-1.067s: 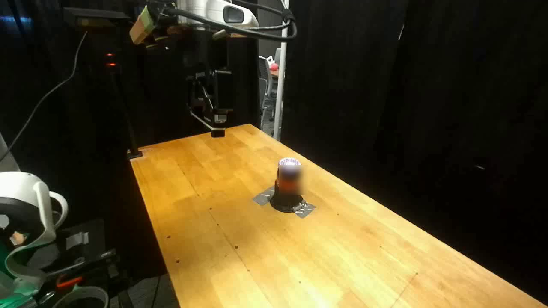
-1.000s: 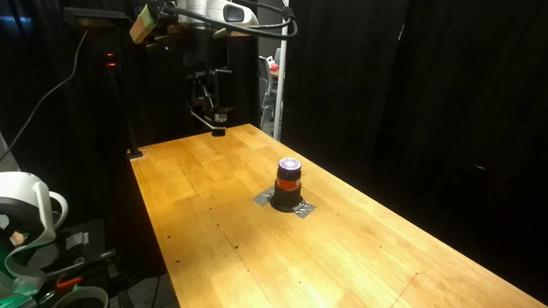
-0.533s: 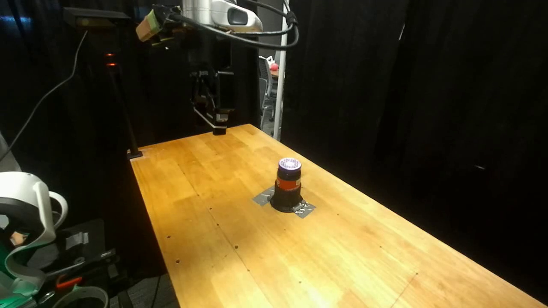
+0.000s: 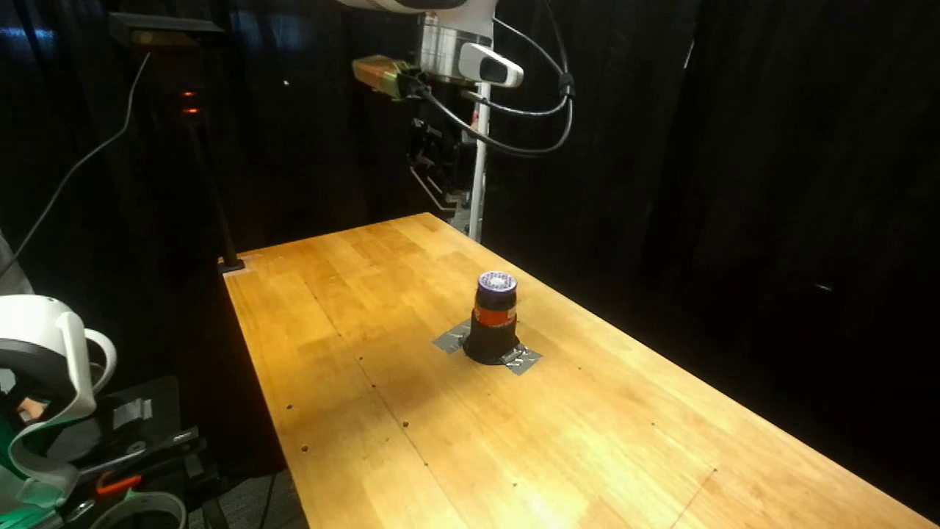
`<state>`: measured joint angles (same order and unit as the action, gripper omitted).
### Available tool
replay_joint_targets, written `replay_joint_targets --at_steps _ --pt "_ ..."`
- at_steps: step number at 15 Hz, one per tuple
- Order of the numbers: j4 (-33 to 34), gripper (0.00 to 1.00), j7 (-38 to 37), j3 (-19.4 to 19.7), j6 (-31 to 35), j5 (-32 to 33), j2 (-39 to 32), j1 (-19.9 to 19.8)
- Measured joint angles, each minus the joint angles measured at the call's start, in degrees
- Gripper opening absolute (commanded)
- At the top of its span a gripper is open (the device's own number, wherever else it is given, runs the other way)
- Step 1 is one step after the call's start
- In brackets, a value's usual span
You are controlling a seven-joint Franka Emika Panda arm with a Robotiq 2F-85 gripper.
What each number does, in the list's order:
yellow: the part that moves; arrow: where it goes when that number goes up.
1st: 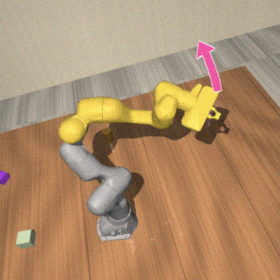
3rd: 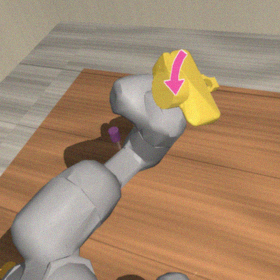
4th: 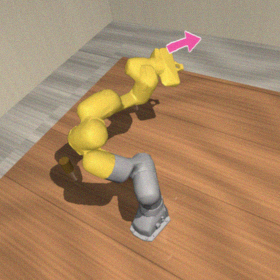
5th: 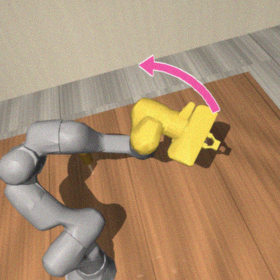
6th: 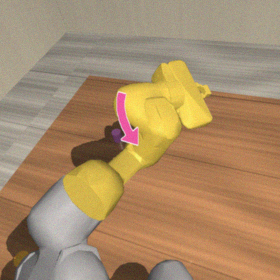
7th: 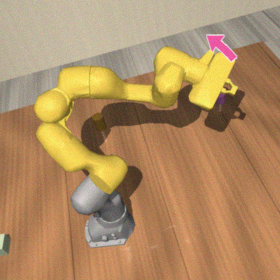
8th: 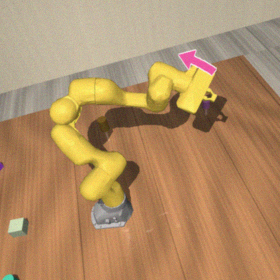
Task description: Put the rubber bung around the neck of the brown bottle
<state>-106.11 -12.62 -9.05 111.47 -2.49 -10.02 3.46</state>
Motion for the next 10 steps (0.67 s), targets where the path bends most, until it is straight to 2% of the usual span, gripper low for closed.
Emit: replay_joint_targets --at_steps 5,10 --pt "10.92 1.0 -2.91 2.01 6.35 1.53 -12.98 2.93" --pt "18.65 1.0 -5.27 5.77 6.89 6.33 -21.8 5.82"
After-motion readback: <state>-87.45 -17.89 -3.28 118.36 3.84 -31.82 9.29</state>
